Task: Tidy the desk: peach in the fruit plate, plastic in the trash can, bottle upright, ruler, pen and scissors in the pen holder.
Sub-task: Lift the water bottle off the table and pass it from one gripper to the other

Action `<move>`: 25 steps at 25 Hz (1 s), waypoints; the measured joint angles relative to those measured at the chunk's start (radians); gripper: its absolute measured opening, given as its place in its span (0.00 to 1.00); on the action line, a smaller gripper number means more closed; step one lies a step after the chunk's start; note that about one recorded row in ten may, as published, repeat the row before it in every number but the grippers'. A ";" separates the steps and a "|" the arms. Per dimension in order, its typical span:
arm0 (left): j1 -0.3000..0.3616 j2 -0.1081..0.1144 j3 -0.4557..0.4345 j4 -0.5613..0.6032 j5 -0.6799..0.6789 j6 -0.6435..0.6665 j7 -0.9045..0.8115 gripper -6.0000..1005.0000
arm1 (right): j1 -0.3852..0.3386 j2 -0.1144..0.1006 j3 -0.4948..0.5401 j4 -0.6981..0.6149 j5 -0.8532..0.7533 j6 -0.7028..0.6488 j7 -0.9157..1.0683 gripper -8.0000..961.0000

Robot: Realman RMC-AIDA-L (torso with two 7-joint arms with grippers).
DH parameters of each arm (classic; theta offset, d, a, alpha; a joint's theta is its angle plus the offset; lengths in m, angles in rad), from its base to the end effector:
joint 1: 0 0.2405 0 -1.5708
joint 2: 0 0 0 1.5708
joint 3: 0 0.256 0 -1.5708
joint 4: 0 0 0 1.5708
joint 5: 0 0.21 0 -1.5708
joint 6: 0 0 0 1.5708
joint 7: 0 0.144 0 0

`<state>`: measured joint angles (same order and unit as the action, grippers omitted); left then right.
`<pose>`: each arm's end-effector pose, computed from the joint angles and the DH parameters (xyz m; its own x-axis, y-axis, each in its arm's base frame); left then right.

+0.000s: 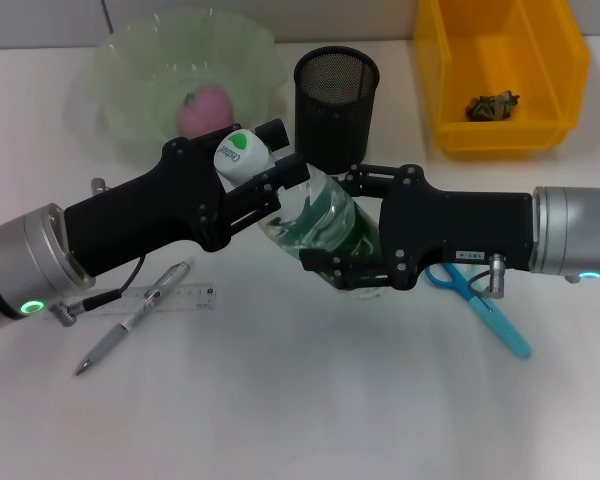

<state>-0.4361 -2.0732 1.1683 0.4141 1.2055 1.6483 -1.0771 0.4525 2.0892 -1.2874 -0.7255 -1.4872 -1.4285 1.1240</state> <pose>-0.2279 0.2930 -0.0250 0.5244 0.1640 0.8355 0.3792 -0.9236 -0.0566 0.2026 0.3154 -0.0470 0.8264 -0.0127 -0.5629 -0.1265 -0.9784 -0.1636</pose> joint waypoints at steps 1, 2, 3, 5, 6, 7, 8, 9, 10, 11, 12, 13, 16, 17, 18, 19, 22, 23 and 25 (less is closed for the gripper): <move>0.000 0.000 0.000 0.000 0.000 0.004 0.000 0.44 | 0.001 0.000 0.000 0.002 0.001 -0.001 -0.001 0.78; 0.000 0.000 0.000 0.000 0.001 0.009 0.001 0.44 | 0.003 0.000 0.000 0.006 0.001 -0.002 -0.003 0.78; 0.000 0.001 0.002 0.001 0.003 0.020 0.002 0.44 | 0.007 0.000 0.000 0.013 0.001 -0.002 -0.003 0.78; 0.000 0.001 0.003 0.002 0.004 0.023 0.003 0.44 | 0.008 0.000 0.000 0.016 0.001 -0.002 -0.003 0.78; -0.001 0.001 0.005 0.004 0.005 0.025 0.004 0.44 | 0.009 0.000 0.000 0.017 0.001 -0.002 -0.003 0.78; -0.001 0.001 0.009 0.006 0.004 0.025 0.005 0.44 | 0.009 0.000 -0.002 0.017 0.002 -0.001 -0.003 0.78; -0.002 0.001 0.015 0.007 0.004 0.026 0.007 0.44 | 0.009 0.001 -0.005 0.017 0.004 0.000 -0.003 0.78; -0.003 0.002 0.018 0.007 0.004 0.027 0.009 0.44 | 0.009 0.001 -0.009 0.017 0.007 0.001 -0.003 0.78; -0.004 0.002 0.021 0.007 0.003 0.027 0.011 0.44 | 0.009 0.001 -0.013 0.017 0.011 0.003 -0.003 0.78; -0.004 0.002 0.021 0.008 0.002 0.028 0.012 0.44 | 0.009 0.001 -0.017 0.017 0.013 0.004 -0.003 0.78; -0.004 0.002 0.022 0.008 0.002 0.028 0.013 0.44 | 0.009 0.001 -0.018 0.017 0.014 0.004 -0.003 0.78; -0.003 0.002 0.022 0.008 0.002 0.028 0.013 0.44 | 0.009 0.001 -0.021 0.017 0.015 0.007 -0.003 0.78; -0.004 0.001 0.020 0.006 0.002 0.028 0.013 0.44 | 0.009 0.001 -0.023 0.017 0.017 0.008 -0.003 0.78; -0.004 0.001 0.018 0.005 0.002 0.028 0.013 0.44 | 0.009 0.001 -0.023 0.017 0.019 0.010 -0.003 0.78; -0.004 0.001 0.012 0.004 0.000 0.026 0.013 0.44 | 0.009 0.001 -0.024 0.017 0.025 0.010 -0.003 0.78; -0.004 0.001 0.012 0.004 0.000 0.026 0.013 0.44 | 0.009 0.001 -0.024 0.017 0.025 0.010 -0.003 0.78; -0.001 0.000 -0.001 0.003 -0.005 0.028 0.013 0.44 | 0.009 0.002 -0.025 0.017 0.035 0.009 -0.002 0.78; 0.000 -0.001 -0.002 0.003 -0.007 0.028 0.012 0.44 | 0.009 0.002 -0.025 0.017 0.038 0.009 -0.002 0.78; 0.000 0.000 -0.002 0.003 -0.010 0.029 0.008 0.44 | 0.008 0.002 -0.025 0.017 0.041 0.008 -0.003 0.78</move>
<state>-0.4361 -2.0731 1.1666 0.4171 1.1958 1.6771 -1.0695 0.4610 2.0908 -1.3126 -0.7090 -1.4459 -1.4209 1.1215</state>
